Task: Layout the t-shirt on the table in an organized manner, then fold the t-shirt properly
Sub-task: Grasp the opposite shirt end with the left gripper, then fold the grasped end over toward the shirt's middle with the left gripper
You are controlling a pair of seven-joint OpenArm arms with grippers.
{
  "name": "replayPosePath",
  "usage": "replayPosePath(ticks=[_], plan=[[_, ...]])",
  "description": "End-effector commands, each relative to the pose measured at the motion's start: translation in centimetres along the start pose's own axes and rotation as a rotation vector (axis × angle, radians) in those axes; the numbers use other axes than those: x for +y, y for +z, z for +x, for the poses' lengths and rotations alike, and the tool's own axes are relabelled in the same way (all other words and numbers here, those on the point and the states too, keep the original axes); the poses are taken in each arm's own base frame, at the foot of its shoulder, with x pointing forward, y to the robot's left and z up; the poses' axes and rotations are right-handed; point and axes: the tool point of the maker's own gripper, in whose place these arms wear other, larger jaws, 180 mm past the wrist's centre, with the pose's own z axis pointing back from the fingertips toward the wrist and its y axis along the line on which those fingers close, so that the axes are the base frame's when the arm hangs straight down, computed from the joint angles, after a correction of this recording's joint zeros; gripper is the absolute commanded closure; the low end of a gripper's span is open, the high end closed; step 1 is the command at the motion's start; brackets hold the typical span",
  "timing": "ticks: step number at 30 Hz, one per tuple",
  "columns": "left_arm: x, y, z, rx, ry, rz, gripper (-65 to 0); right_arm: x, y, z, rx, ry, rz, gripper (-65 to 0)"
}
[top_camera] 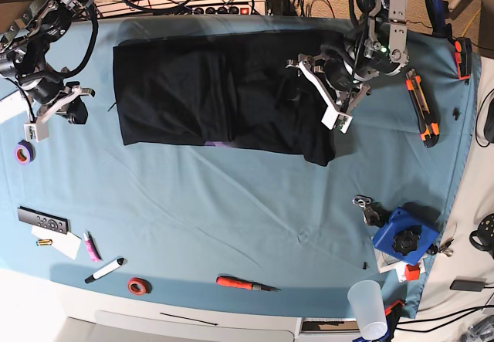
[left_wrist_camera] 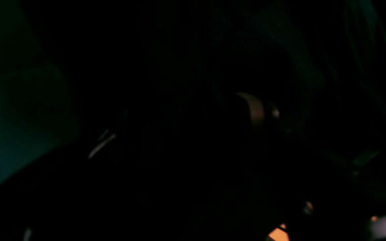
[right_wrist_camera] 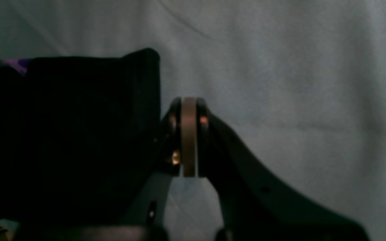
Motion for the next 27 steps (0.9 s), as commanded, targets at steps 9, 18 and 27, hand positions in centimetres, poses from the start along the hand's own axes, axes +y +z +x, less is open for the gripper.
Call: replayPosePath(ticks=[9, 18, 27], plan=[[1.1, 0.0, -0.8, 0.063, -0.038, 0.079, -33.1, -0.2, 0.6, 1.7, -0.055, 0.024, -0.007, -0.8], [3.4, 2.4, 3.3, -0.018, -0.232, 0.276, -34.2, -0.2, 0.6, 1.7, -0.055, 0.024, -0.007, -0.8], [4.8, 0.8, 0.3, 0.061, -0.192, 0.291, -42.2, -0.2, 0.6, 1.7, -0.056, 0.024, -0.007, -0.8]])
